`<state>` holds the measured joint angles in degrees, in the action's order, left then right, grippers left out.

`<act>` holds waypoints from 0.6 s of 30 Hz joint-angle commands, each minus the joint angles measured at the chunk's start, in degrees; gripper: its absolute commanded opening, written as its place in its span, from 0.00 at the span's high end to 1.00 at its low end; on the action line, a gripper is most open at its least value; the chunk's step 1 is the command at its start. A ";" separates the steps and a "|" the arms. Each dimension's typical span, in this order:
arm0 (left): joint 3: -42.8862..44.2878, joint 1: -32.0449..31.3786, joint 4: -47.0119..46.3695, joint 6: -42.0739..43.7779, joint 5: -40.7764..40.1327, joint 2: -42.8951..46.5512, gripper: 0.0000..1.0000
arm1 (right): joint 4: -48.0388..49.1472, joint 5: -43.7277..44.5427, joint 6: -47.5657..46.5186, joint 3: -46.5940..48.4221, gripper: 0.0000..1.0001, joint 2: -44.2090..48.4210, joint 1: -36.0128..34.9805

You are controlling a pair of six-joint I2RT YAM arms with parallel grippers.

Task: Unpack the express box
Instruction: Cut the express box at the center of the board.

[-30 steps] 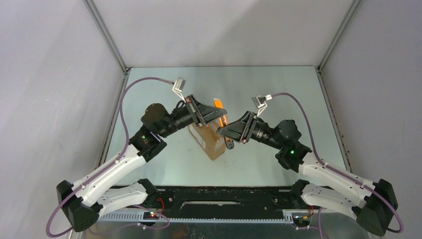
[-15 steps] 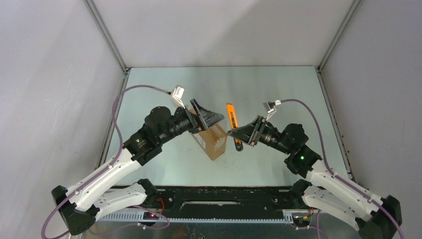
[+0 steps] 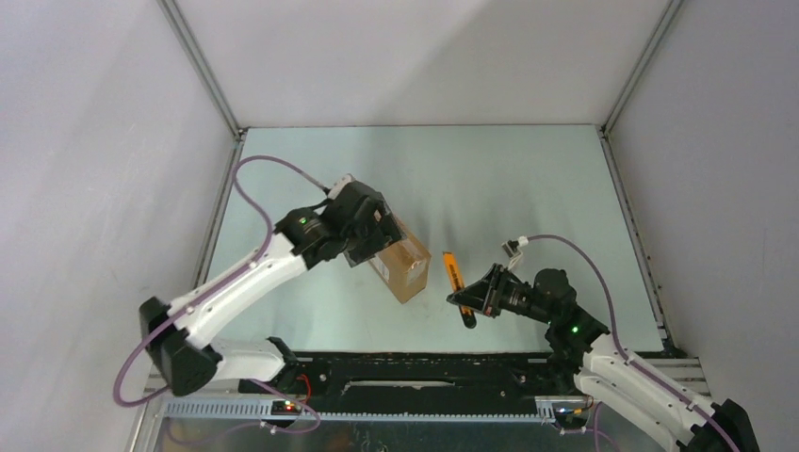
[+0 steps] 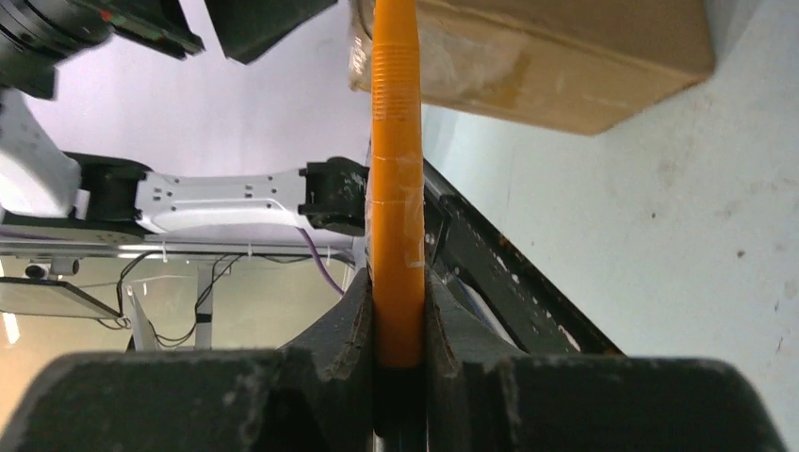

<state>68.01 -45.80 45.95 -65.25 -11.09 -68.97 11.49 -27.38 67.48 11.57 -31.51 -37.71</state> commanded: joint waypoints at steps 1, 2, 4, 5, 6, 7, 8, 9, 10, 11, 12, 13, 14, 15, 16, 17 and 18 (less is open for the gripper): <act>9.46 -0.40 13.04 -6.17 -2.65 -7.46 0.17 | 5.04 -3.73 1.90 -0.94 1.00 -0.76 0.08; 10.91 -0.52 13.75 -6.28 -2.61 -8.92 0.17 | 5.12 -3.95 1.48 -1.18 1.00 -0.97 0.12; 13.47 -0.54 16.48 -7.49 -2.33 -11.72 0.18 | 5.51 -4.23 0.71 -1.36 1.00 -1.98 0.13; 14.58 -0.58 17.80 -8.23 -2.38 -12.80 0.19 | 5.89 -4.39 0.51 -1.38 1.00 -2.68 0.11; 15.24 -0.60 18.60 -9.03 -2.39 -13.65 0.20 | 6.32 -4.65 0.24 -1.41 1.00 -3.42 0.13; 15.63 -0.59 19.72 -10.19 -2.43 -14.40 0.21 | 6.63 -4.86 -0.13 -1.20 1.00 -4.30 0.06; 15.81 -0.56 20.31 -10.95 -2.30 -14.99 0.24 | 7.30 -5.25 -0.28 -1.12 1.00 -5.23 0.09; 15.96 -0.52 20.74 -11.71 -2.16 -15.65 0.27 | 8.33 -5.90 -0.22 -1.09 1.00 -6.22 0.17; 16.57 -0.53 22.07 -12.78 -2.00 -16.31 0.29 | 9.16 -6.57 -0.06 -1.04 1.00 -7.42 0.14; 16.73 -0.58 22.79 -13.37 -1.71 -16.87 0.30 | 10.26 -6.84 0.37 -1.25 1.00 -7.89 0.05; 17.05 -0.62 23.85 -14.40 -1.58 -17.28 0.32 | 11.57 -7.10 0.90 -1.55 1.00 -8.49 0.07; 17.41 -0.68 24.67 -14.95 -1.69 -17.60 0.33 | 12.56 -7.50 1.23 -1.94 1.00 -9.06 0.06; 17.64 -0.81 25.35 -15.58 -1.74 -17.87 0.34 | 13.12 -7.67 1.27 -1.92 1.00 -9.39 0.03; 17.88 -0.88 26.12 -16.06 -1.63 -18.17 0.35 | 13.20 -7.65 1.01 -1.91 1.00 -9.71 0.01; 17.94 -0.88 26.85 -16.48 -1.53 -18.54 0.35 | 13.21 -7.61 0.70 -1.87 1.00 -9.98 -0.08; 17.90 -0.90 27.50 -17.01 -1.35 -18.96 0.35 | 13.37 -7.65 0.49 -1.81 1.00 -10.18 -0.14; 17.76 -0.92 27.76 -17.46 -1.21 -19.31 0.34 | 13.86 -7.69 0.39 -1.82 1.00 -10.42 -0.22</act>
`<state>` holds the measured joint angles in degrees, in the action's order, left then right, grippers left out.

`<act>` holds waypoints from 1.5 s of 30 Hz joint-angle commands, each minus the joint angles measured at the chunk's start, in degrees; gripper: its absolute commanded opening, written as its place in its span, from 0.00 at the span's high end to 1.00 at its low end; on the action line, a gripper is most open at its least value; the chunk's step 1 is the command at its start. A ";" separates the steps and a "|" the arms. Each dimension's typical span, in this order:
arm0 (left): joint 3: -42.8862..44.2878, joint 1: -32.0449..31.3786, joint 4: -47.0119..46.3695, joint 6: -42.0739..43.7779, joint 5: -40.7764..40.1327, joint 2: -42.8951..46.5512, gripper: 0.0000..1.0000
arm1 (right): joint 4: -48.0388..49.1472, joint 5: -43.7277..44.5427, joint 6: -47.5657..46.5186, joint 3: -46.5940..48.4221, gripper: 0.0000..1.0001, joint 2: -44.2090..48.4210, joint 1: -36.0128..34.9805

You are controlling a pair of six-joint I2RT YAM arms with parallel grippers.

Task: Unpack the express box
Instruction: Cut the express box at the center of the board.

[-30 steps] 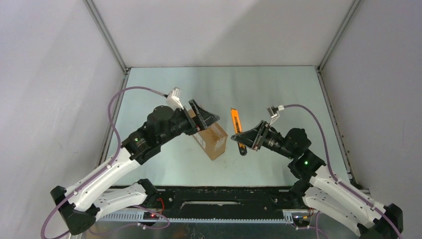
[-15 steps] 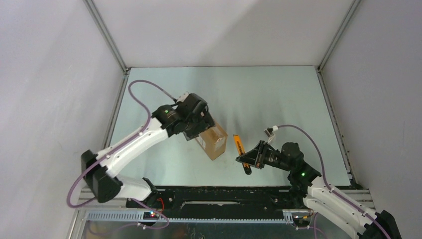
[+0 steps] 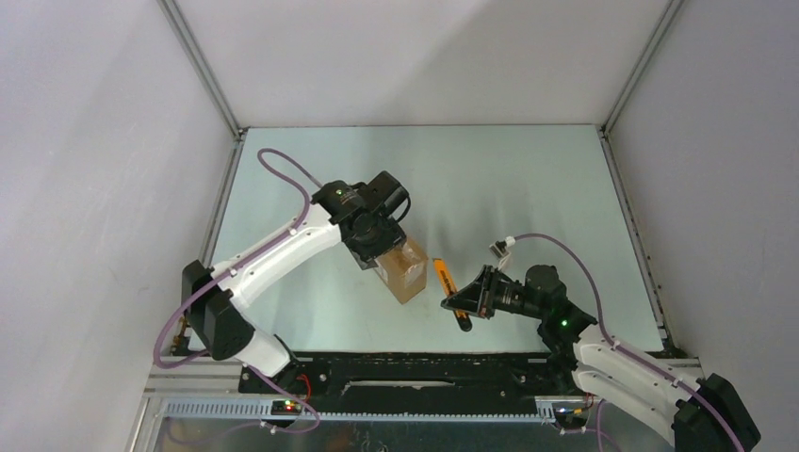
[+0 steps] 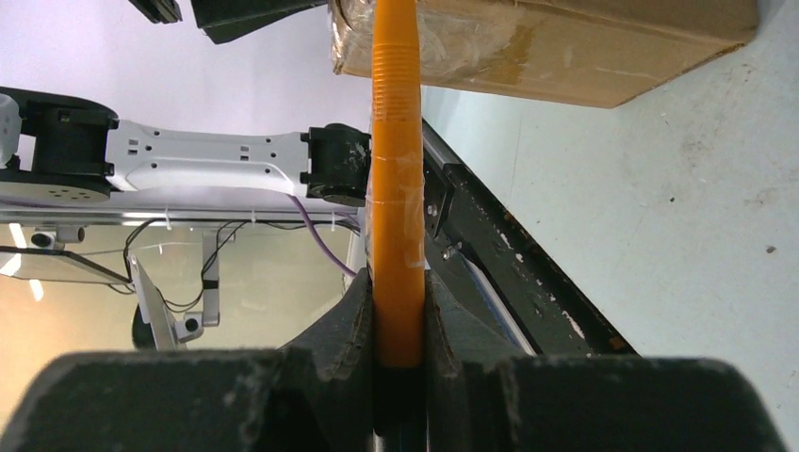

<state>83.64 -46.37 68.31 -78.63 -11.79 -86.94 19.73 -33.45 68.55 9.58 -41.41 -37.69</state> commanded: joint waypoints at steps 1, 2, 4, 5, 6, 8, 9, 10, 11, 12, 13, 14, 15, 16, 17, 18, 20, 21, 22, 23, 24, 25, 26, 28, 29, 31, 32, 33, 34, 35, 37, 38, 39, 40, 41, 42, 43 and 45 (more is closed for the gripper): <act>1.92 -0.33 5.20 -4.14 -0.36 -1.66 0.32 | 5.93 -1.66 -0.73 0.22 1.00 -0.70 -0.40; 1.84 -0.30 5.13 -4.25 -0.25 -2.08 0.29 | 6.01 -1.50 -0.93 0.32 1.00 -0.96 -0.61; 1.59 -0.33 4.37 -4.25 0.31 -2.51 0.20 | 6.63 -1.36 -0.81 0.23 1.00 -1.65 -1.11; 1.42 -0.29 3.89 -4.15 0.33 -2.65 0.19 | 7.06 -1.31 -0.63 0.03 1.00 -1.88 -1.40; 1.16 -0.16 3.70 -4.19 0.35 -2.83 0.18 | 7.15 -1.04 -0.61 -0.16 1.00 -1.93 -1.94; 0.82 0.27 3.66 -4.40 1.15 -3.45 0.19 | 7.08 -0.45 -0.65 -0.33 1.00 -1.85 -2.73; 0.83 0.43 3.88 -4.74 1.10 -3.61 0.21 | 7.08 -0.22 -0.58 -0.46 1.00 -1.76 -2.93; 0.87 0.45 4.00 -4.96 0.85 -3.74 0.23 | 7.04 0.10 -0.57 -0.58 1.00 -1.67 -3.34; 1.10 0.49 4.46 -5.30 0.56 -3.83 0.25 | 6.75 0.44 -0.84 -0.59 1.00 -1.58 -3.60; 1.48 0.59 4.90 -5.40 0.26 -3.85 0.25 | 6.42 0.79 -0.98 -0.68 1.00 -1.64 -3.96; 2.22 0.63 5.39 -5.39 -0.44 -3.78 0.25 | 6.20 1.05 -1.18 -0.59 1.00 -1.80 -4.28; 3.10 0.61 6.10 -5.28 -1.24 -3.72 0.22 | 6.31 1.02 -1.18 -0.56 1.00 -2.16 -4.51; 4.03 0.59 6.87 -4.88 -1.83 -3.88 0.20 | 6.68 0.99 -1.17 -0.52 1.00 -2.59 -4.81; 4.97 0.58 8.00 -4.82 -2.88 -3.94 0.17 | 7.13 1.06 -1.15 -0.53 1.00 -2.95 -5.03; 5.60 0.62 8.89 -4.66 -3.63 -4.02 0.15 | 7.39 1.14 -1.14 -0.59 1.00 -3.23 -5.22; 5.81 0.77 8.92 -4.55 -3.83 -3.86 0.13 | 7.61 1.17 -1.14 -0.60 1.00 -3.50 -5.40; 5.96 0.87 8.25 -4.40 -4.08 -3.27 0.13 | 7.84 1.36 -1.27 -0.56 1.00 -3.83 -5.73; 6.12 0.85 8.04 -4.36 -4.26 -3.04 0.13 | 7.82 1.30 -1.31 -0.54 1.00 -3.87 -5.75; 6.37 0.85 8.15 -4.41 -4.47 -2.99 0.13 | 7.74 1.43 -1.27 -0.53 1.00 -3.93 -5.81; 6.67 0.97 8.70 -4.48 -4.59 -3.15 0.14 | 7.78 1.58 -1.29 -0.56 1.00 -3.99 -5.88; 7.00 1.12 9.33 -4.59 -4.89 -3.43 0.15 | 7.81 1.60 -1.27 -0.54 1.00 -3.88 -5.99; 7.14 1.31 9.45 -4.52 -5.21 -3.49 0.15 | 7.95 1.58 -1.27 -0.55 1.00 -3.86 -6.00; 6.99 1.67 9.31 -4.47 -5.71 -3.44 0.15 | 8.02 1.74 -1.23 -0.53 1.00 -3.78 -6.12; 6.50 2.25 7.91 -4.27 -5.85 -2.51 0.15 | 7.90 1.97 -1.36 -0.36 1.00 -3.75 -6.40; 6.50 2.39 6.87 -3.80 -6.11 -1.97 0.14 | 7.89 2.05 -1.40 -0.28 1.00 -3.89 -6.49; 7.55 2.82 5.41 -2.05 -5.95 -1.78 0.05 | 7.79 2.36 -1.49 -0.33 1.00 -3.92 -6.75; 8.49 2.84 5.38 -1.23 -5.93 -2.21 0.01 | 7.76 2.46 -1.47 -0.32 1.00 -3.98 -6.88; 9.62 2.86 6.13 -1.03 -6.03 -2.76 0.00 | 7.78 2.49 -1.52 -0.26 1.00 -4.18 -7.03; 10.42 2.81 6.22 -0.52 -5.95 -3.54 0.00 | 7.97 2.51 -1.58 -0.11 1.00 -4.38 -7.15; 11.04 2.86 5.84 -0.04 -5.67 -4.11 0.00 | 8.21 2.51 -1.54 0.00 1.00 -4.65 -7.37; 11.97 2.85 5.42 -0.27 -5.11 -5.22 0.00 | 8.48 2.93 -1.44 0.18 1.00 -4.97 -7.70; 12.12 2.86 4.55 -0.37 -5.15 -5.58 0.00 | 8.49 3.12 -1.49 0.35 1.00 -5.07 -7.86; 12.39 2.86 4.33 -0.45 -5.12 -5.96 0.00 | 8.44 3.19 -1.45 0.39 1.00 -5.16 -7.95; 12.92 2.86 4.58 -0.55 -5.21 -6.79 0.00 | 8.27 3.34 -1.38 0.44 1.00 -5.13 -7.93; 13.96 2.93 5.81 -0.71 -5.34 -7.92 0.00 | 8.16 3.52 -1.40 0.48 1.00 -5.10 -8.06; 15.17 2.95 7.62 -1.13 -5.39 -9.52 0.00 | 8.02 3.57 -1.48 0.45 1.00 -4.96 -8.03; 16.61 2.95 9.26 -1.25 -5.22 -11.08 0.00 | 7.90 3.61 -1.56 0.53 1.00 -4.99 -8.02; 19.56 2.95 12.17 -1.02 -5.50 -14.11 0.00 | 7.74 3.63 -1.63 0.82 1.00 -5.15 -8.10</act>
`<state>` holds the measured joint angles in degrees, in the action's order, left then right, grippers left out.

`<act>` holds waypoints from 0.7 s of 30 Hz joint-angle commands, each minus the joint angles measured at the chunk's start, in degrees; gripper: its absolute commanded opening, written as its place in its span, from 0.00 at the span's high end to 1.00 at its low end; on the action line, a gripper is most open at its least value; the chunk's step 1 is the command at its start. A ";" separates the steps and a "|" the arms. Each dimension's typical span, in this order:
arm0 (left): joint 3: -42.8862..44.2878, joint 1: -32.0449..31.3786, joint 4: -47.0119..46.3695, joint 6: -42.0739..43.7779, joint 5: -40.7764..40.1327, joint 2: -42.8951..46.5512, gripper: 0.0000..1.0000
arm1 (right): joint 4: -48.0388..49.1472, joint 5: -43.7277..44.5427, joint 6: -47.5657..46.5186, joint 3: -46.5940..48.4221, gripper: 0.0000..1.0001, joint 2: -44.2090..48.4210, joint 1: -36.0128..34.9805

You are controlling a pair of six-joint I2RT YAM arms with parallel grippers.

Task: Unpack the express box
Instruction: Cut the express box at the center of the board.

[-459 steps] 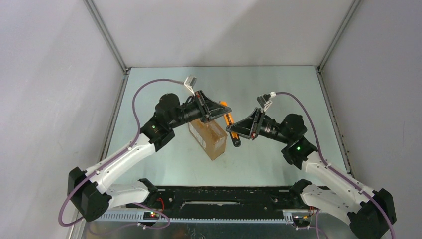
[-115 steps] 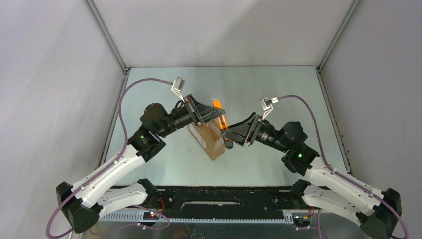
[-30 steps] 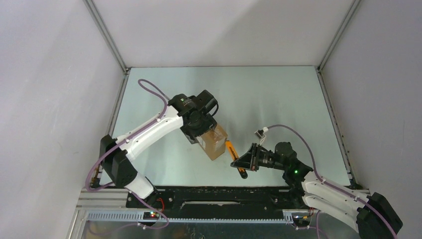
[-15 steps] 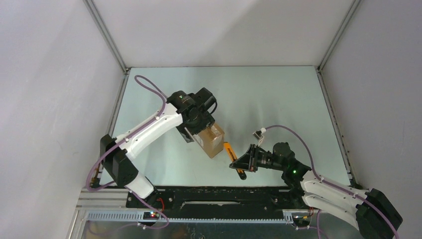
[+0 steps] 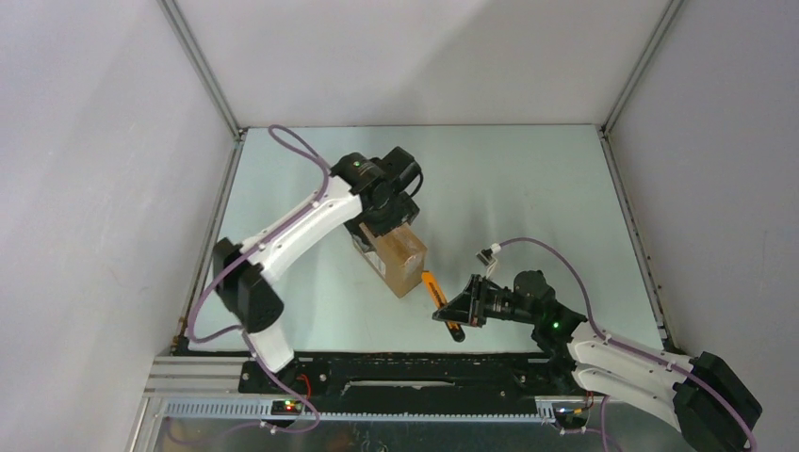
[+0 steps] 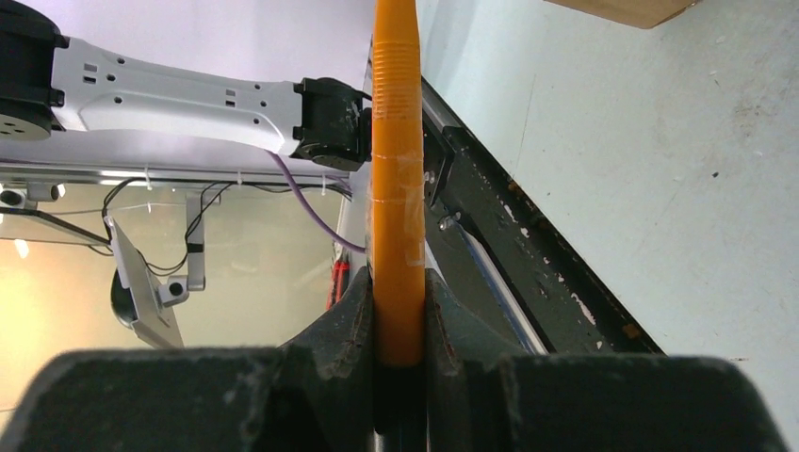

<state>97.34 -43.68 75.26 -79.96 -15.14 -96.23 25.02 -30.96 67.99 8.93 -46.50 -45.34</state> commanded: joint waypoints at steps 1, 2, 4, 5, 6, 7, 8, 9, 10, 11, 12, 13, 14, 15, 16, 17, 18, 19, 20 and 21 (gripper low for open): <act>7.33 0.31 6.55 0.19 -2.48 -6.00 0.00 | 2.49 1.10 -1.10 1.59 1.00 -0.20 -0.40; 8.36 0.37 7.07 0.39 -2.70 -6.94 0.00 | 2.59 1.10 -1.08 1.61 1.00 -0.32 -0.41; 9.35 0.60 7.10 0.55 -2.57 -8.36 0.00 | 3.00 1.29 -1.02 1.70 1.00 -0.57 -0.57; 9.65 0.77 7.12 0.67 -2.48 -8.85 0.00 | 3.13 1.28 -1.01 1.71 1.00 -0.68 -0.60; 9.70 0.95 6.97 0.84 -2.24 -9.34 0.00 | 3.39 1.29 -0.95 1.62 1.00 -0.82 -0.64; 9.67 1.11 7.03 0.92 -1.87 -9.79 0.00 | 3.45 1.35 -0.93 1.57 1.00 -0.87 -0.63; 9.40 1.26 7.07 1.23 -1.37 -10.18 0.00 | 3.50 1.41 -0.93 1.54 1.00 -0.87 -0.68; 9.02 1.33 7.22 1.29 -0.68 -10.47 0.00 | 3.55 1.43 -0.88 1.59 1.00 -0.87 -0.79; 8.45 1.40 6.96 1.42 -0.01 -10.51 0.00 | 3.70 1.52 -0.88 1.54 1.00 -0.87 -0.75; 7.44 1.43 6.16 1.61 0.70 -10.43 0.00 | 3.84 1.58 -0.80 1.51 1.00 -0.87 -0.68; 6.49 1.47 5.40 1.58 1.33 -10.24 0.01 | 4.00 1.62 -0.70 1.53 1.00 -0.83 -0.70; 5.64 1.49 4.82 1.58 2.04 -10.07 0.06 | 4.21 1.61 -0.60 1.55 1.00 -0.75 -0.64; 4.94 1.49 4.11 1.82 2.60 -10.00 0.12 | 4.25 1.62 -0.50 1.53 1.00 -0.59 -0.65; 4.62 1.49 3.95 1.98 2.99 -9.95 0.18 | 4.14 1.63 -0.38 1.61 1.00 -0.38 -0.58; 4.17 1.46 3.62 2.01 3.44 -9.83 0.24 | 3.85 1.71 -0.36 1.55 1.00 -0.01 -0.61; 3.66 1.47 3.10 2.08 3.95 -9.59 0.29 | 3.44 1.74 -0.47 1.57 1.00 0.43 -0.53; 3.20 1.42 2.59 2.18 4.47 -9.17 0.32 | 2.94 1.67 -0.55 1.51 1.00 0.78 -0.42; 2.76 1.43 1.96 2.43 4.85 -8.79 0.35 | 2.77 1.45 -0.57 1.45 1.00 1.14 -0.21; 2.43 1.56 1.36 2.79 5.49 -8.31 0.37 | 2.64 1.04 -0.64 1.32 1.00 1.49 0.16; 2.34 1.52 1.10 3.06 5.89 -7.97 0.39 | 2.46 0.65 -0.70 1.36 1.00 1.69 0.69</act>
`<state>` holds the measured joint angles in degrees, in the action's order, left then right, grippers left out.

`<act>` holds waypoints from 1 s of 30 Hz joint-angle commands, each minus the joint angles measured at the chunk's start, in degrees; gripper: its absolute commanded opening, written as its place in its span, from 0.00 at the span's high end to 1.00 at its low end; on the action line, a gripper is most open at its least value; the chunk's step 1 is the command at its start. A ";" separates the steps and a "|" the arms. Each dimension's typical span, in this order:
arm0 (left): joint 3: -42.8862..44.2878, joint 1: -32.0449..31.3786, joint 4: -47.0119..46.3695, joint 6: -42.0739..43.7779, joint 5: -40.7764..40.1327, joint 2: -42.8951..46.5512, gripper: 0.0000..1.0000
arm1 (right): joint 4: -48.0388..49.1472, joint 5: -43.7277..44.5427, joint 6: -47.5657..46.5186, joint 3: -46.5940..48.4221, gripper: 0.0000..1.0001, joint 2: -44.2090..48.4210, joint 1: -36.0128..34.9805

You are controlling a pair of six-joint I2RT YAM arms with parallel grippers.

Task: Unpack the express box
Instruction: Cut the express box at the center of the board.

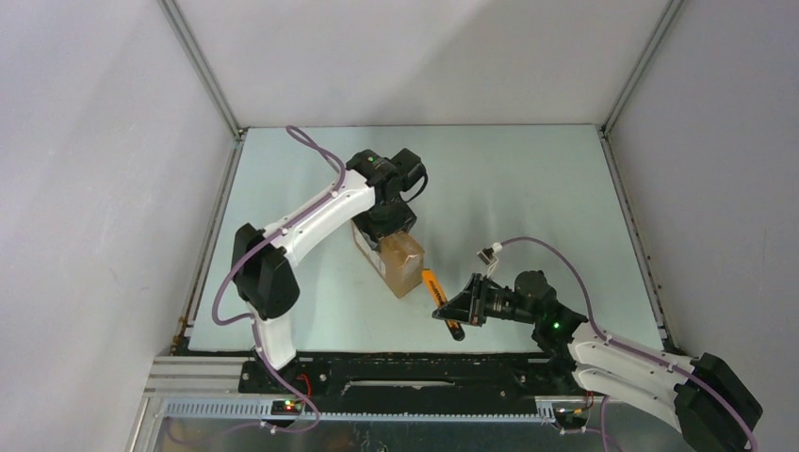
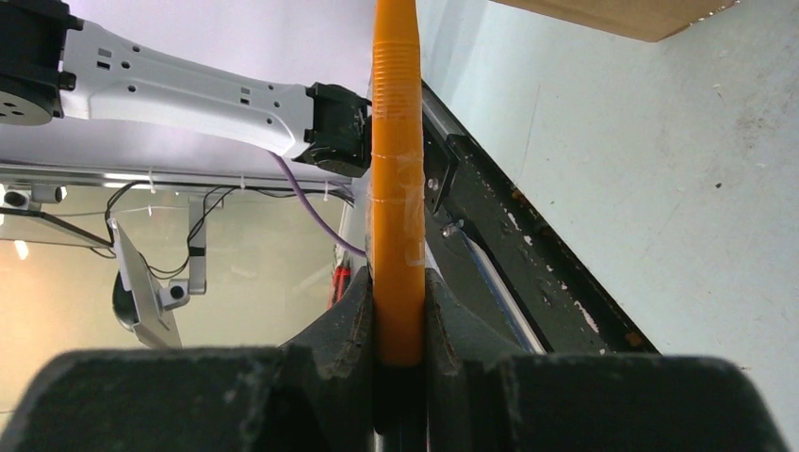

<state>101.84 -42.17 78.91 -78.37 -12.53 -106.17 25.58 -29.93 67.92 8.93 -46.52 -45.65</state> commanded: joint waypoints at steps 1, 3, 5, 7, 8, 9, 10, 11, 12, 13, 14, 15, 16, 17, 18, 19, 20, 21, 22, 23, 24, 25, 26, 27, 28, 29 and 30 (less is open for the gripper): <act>-2.22 0.04 -2.57 1.65 3.52 2.28 0.42 | 2.05 -0.90 -0.60 1.33 1.00 1.92 1.46; -2.98 0.05 -3.42 1.86 4.62 2.96 0.45 | 3.51 -1.67 -0.30 1.37 1.00 1.84 2.16; -4.05 0.01 -4.80 1.96 6.04 3.56 0.46 | 4.94 -1.91 -0.27 1.58 1.00 1.28 2.21; -5.21 0.00 -6.11 2.21 7.33 4.34 0.46 | 5.62 -2.17 -0.11 1.55 1.00 0.12 2.53; -5.76 0.02 -6.69 2.29 7.94 4.62 0.47 | 6.64 -2.59 0.28 1.25 1.00 -0.55 2.92; -6.30 0.07 -7.52 2.41 8.30 5.11 0.47 | 8.16 -2.97 0.85 0.93 1.00 -1.36 3.70; -6.90 0.07 -7.92 2.45 8.55 5.63 0.47 | 9.54 -3.43 1.43 0.66 1.00 -1.95 4.15; -7.68 0.00 -8.68 2.43 8.97 6.07 0.47 | 11.32 -3.98 2.03 0.51 1.00 -2.44 4.44; -8.57 0.06 -9.37 2.43 9.55 6.60 0.47 | 12.79 -4.33 2.58 0.33 1.00 -2.73 4.46; -9.60 0.06 -10.44 2.47 10.15 7.04 0.47 | 13.24 -4.38 2.88 0.40 1.00 -2.85 4.43; -10.67 0.06 -11.35 2.37 10.62 7.43 0.47 | 12.93 -4.23 3.02 0.56 1.00 -2.83 4.42; -11.18 0.07 -11.89 2.35 10.94 7.73 0.47 | 12.65 -3.88 3.14 0.37 1.00 -2.68 4.49; -11.55 0.12 -12.28 2.43 11.15 7.86 0.47 | 12.43 -3.48 3.20 0.20 1.00 -2.43 4.59; -11.84 0.10 -12.54 2.44 11.35 8.02 0.48 | 12.20 -3.47 3.00 0.20 1.00 -2.36 4.63; -12.17 0.15 -12.99 2.48 11.53 8.20 0.48 | 11.76 -3.84 2.87 0.39 1.00 -2.53 4.75; -12.52 0.11 -13.42 2.37 11.71 8.44 0.48 | 11.85 -4.19 3.08 0.38 1.00 -2.80 4.78; -13.00 0.20 -13.79 2.18 11.81 8.64 0.48 | 12.48 -4.45 3.53 0.20 1.00 -3.05 4.73; -13.51 0.24 -14.23 2.04 11.95 8.76 0.48 | 13.22 -4.62 4.08 -0.08 1.00 -3.19 4.69; -13.90 0.37 -14.69 1.89 12.09 9.03 0.49 | 13.39 -4.75 4.41 -0.27 1.00 -3.08 4.65; -14.29 0.46 -14.89 1.74 12.09 9.22 0.49 | 13.43 -4.97 4.59 -0.58 1.00 -2.80 4.54; -14.72 0.66 -15.29 1.51 11.99 9.56 0.49 | 13.21 -5.15 4.60 -0.78 1.00 -2.38 4.45; -15.32 0.94 -16.14 1.48 12.05 9.97 0.49 | 12.59 -5.26 4.33 -0.96 1.00 -1.85 4.32; -15.80 1.08 -16.64 1.41 12.09 10.36 0.49 | 12.16 -5.29 4.15 -1.08 1.00 -1.37 4.27; -16.09 1.31 -17.13 1.30 12.09 10.64 0.49 | 11.68 -5.43 4.00 -1.08 1.00 -0.92 4.25; -16.33 1.39 -17.58 1.43 12.10 10.84 0.49 | 11.32 -5.58 4.04 -0.95 1.00 -0.60 4.25; -16.51 1.52 -17.92 1.47 12.10 10.93 0.49 | 11.02 -5.76 4.08 -0.91 1.00 -0.30 4.17; -16.64 1.57 -18.38 1.38 12.10 11.03 0.49 | 10.87 -6.04 4.08 -0.85 1.00 -0.18 4.17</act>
<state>87.37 -40.99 66.28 -76.05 -3.36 -95.55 34.74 -34.44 71.66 7.84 -48.31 -41.17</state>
